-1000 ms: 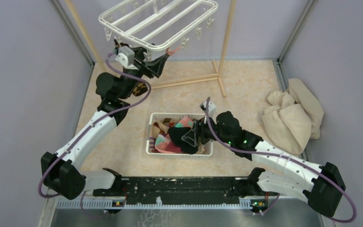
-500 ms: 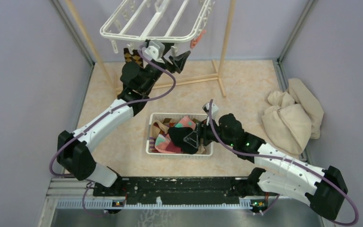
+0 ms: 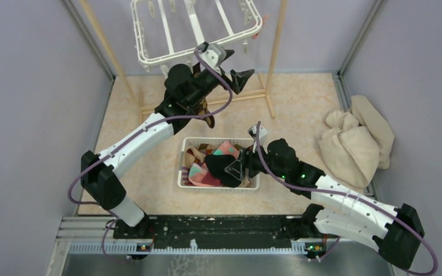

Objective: Remove the socks clipped to the hanger
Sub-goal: Adjust the hanger on the clothesline, then remove the sock from the hanger.

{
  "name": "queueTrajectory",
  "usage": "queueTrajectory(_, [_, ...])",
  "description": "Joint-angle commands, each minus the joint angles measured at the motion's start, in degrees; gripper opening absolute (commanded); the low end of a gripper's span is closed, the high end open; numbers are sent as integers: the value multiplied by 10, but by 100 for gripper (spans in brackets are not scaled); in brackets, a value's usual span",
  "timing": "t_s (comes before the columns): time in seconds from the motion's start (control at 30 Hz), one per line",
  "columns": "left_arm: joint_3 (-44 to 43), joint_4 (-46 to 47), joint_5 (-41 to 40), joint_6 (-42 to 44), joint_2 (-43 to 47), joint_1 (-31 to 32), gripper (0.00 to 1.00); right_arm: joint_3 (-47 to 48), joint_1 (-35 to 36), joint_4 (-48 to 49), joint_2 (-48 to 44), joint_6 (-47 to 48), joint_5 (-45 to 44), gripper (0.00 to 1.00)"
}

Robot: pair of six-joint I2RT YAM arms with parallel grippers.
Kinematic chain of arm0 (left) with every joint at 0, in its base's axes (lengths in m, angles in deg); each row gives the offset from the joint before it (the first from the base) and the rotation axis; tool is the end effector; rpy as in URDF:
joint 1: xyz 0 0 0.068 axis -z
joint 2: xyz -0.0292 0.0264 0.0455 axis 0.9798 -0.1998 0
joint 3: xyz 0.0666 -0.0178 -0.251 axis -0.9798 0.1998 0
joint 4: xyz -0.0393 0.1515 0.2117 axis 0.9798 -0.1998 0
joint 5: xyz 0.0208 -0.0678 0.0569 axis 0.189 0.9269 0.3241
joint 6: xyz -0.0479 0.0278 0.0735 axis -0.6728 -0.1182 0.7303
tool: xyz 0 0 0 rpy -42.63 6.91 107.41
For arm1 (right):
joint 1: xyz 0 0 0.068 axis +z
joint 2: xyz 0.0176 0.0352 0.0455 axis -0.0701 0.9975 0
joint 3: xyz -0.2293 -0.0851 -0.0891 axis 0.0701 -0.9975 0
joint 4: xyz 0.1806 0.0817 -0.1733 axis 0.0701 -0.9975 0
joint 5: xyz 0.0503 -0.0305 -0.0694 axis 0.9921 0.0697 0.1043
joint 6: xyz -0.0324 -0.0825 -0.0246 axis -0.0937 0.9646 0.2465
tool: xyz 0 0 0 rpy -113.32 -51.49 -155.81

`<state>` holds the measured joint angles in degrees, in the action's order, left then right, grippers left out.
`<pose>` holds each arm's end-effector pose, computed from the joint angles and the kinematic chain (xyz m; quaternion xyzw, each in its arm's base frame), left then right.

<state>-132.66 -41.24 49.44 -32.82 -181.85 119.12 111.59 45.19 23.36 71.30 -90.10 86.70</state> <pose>0.3182 -0.2922 0.4454 0.2938 0.5075 -0.2915 0.7557 0.1577 0.2069 0.2414 -0.1900 0.7967 0.4235 0.3872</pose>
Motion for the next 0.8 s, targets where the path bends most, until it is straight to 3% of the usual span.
queueTrajectory(0.0, [-18,-68,39,-14,49,15,99,-5,-3,22,-10,1,-6,62])
queueTrajectory(0.13, [29,-99,12,-16,111,35,99,-2,-3,34,1,-2,0,63])
queueTrajectory(0.3, [158,-94,-89,-24,213,37,99,-2,-3,35,6,-4,4,63])
queueTrajectory(0.6, [430,26,-349,-50,357,37,99,-8,-3,69,25,-12,16,63])
queueTrajectory(0.77, [477,110,-450,-21,337,28,99,1,-3,71,36,-8,18,63])
